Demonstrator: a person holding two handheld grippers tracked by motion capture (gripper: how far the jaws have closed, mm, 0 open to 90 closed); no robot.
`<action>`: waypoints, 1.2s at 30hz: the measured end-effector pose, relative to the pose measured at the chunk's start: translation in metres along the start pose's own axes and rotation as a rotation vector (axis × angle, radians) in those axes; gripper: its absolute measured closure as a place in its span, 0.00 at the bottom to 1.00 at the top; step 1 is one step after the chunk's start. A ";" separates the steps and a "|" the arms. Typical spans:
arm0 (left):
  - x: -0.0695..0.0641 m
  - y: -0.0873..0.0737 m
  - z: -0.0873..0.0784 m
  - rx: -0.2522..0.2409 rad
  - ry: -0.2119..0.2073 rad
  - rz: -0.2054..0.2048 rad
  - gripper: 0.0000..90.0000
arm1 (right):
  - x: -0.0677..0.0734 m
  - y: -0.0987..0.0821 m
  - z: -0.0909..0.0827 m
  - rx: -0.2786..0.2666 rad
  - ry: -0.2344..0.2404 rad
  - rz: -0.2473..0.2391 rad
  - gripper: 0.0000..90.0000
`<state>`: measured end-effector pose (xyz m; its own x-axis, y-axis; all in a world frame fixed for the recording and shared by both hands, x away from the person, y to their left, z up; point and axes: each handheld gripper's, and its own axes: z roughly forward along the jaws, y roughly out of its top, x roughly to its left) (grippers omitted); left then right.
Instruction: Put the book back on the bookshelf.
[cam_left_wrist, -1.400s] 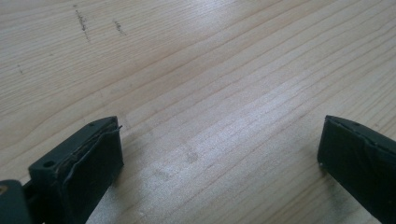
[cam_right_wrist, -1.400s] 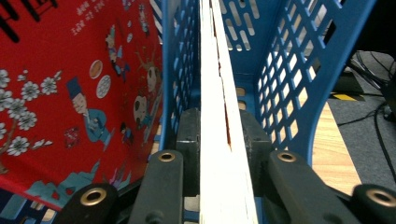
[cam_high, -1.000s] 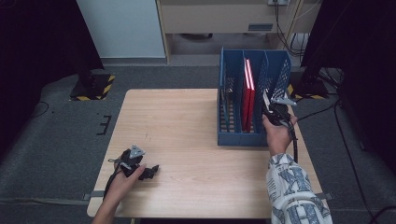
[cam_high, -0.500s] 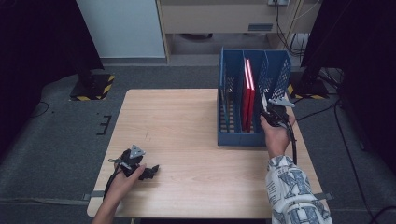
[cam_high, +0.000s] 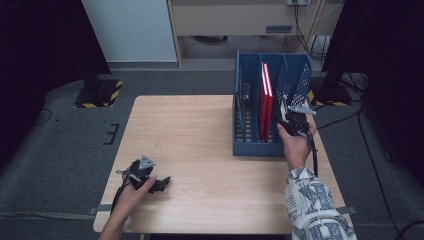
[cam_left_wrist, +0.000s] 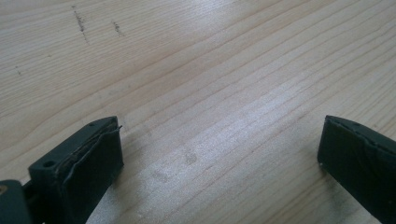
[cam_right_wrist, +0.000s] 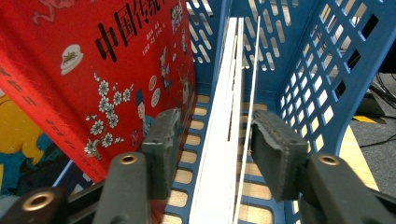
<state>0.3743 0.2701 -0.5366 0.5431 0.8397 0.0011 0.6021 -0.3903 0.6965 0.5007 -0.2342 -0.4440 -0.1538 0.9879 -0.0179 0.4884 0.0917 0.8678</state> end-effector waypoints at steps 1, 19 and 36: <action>0.000 0.000 0.000 0.000 0.000 0.000 0.00 | 0.000 0.000 0.000 0.001 0.001 0.000 0.53; 0.000 0.000 0.000 0.000 0.000 0.001 0.00 | -0.004 0.001 -0.003 0.011 0.035 0.030 0.24; 0.000 0.000 0.000 0.000 0.000 0.001 0.00 | -0.004 0.003 -0.012 -0.007 0.083 0.019 0.12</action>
<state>0.3744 0.2700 -0.5366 0.5436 0.8393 0.0012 0.6019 -0.3909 0.6964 0.4926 -0.2398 -0.4359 -0.2153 0.9757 0.0396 0.4863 0.0720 0.8708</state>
